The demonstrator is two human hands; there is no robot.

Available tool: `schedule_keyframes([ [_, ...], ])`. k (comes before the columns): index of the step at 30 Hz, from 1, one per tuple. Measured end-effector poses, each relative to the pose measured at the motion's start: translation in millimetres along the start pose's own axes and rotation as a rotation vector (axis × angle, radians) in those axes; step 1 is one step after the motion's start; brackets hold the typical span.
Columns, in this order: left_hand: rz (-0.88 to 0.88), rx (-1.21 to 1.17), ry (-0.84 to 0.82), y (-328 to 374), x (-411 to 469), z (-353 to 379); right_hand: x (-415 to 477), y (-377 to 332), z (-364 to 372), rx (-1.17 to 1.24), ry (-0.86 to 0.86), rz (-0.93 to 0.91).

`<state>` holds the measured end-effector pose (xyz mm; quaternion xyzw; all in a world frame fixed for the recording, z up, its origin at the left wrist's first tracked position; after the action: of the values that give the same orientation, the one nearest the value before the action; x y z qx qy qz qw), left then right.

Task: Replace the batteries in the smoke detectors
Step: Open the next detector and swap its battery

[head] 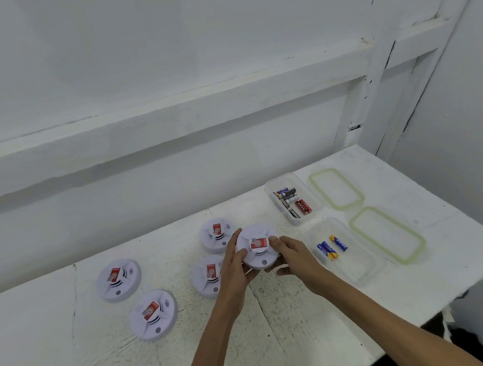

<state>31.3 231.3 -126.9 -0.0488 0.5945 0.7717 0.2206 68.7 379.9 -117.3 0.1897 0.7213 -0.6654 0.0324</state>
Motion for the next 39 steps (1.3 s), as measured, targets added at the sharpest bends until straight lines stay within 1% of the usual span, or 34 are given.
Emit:
schedule_keyframes([
  [39,0.003,0.026,-0.02,-2.9,4.7,-4.9,3.2,2.1,2.7,-0.004,0.008,0.011],
])
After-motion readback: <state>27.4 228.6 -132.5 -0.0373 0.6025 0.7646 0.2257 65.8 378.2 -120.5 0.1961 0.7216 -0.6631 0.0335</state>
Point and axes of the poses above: each hand's wrist, its own x-axis towards the middle knuckle, its own z-axis out of the palm, y = z × x, the point moved 5 cm from there along x, towards the middle knuckle, and after that the axes turned 4 degrees about -z, right-handed, at the moved point
